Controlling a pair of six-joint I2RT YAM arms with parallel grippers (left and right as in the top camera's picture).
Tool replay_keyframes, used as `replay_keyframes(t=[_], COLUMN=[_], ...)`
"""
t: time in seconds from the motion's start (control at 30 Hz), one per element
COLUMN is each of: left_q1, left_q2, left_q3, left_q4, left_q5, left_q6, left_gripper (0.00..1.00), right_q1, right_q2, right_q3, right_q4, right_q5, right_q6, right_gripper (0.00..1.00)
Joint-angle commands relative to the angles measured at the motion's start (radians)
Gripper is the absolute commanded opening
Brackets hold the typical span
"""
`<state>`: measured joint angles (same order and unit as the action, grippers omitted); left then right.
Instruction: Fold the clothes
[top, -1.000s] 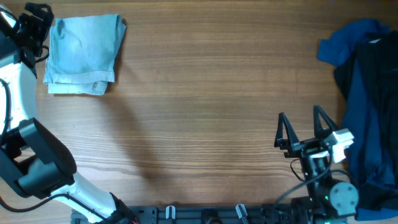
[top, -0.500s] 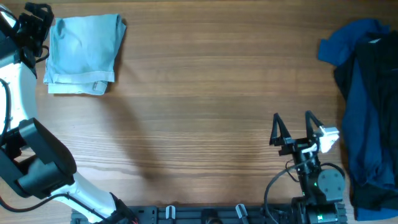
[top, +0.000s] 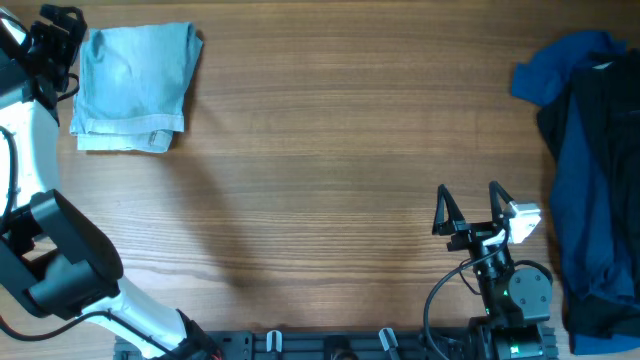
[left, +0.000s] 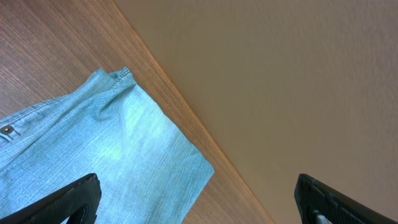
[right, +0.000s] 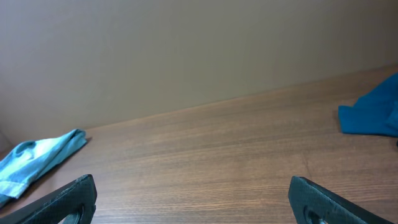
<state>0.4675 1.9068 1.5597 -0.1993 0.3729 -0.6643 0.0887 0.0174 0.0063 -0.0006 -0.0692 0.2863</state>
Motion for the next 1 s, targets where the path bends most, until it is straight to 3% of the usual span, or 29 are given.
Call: replay_keyframes(t=[0.0,0.97], left_q1=[0.001,0.001], left_q2=[0.008,0.006], left_q3=[-0.002,-0.002], left_q4=[0.000,-0.013], left_q5=[0.012,0.012], left_q6=[0.002,0.002], left_gripper=[1.00,1.00], right_q1=[-0.005,-0.005], right_q2=[-0.013,-0.013], right_q3=[-0.002,-0.001], right_q4=[0.002,0.002], right_q5=[0.021,0.021], right_q6=[-0.014,-0.014], right_gripper=[1.00,1.00])
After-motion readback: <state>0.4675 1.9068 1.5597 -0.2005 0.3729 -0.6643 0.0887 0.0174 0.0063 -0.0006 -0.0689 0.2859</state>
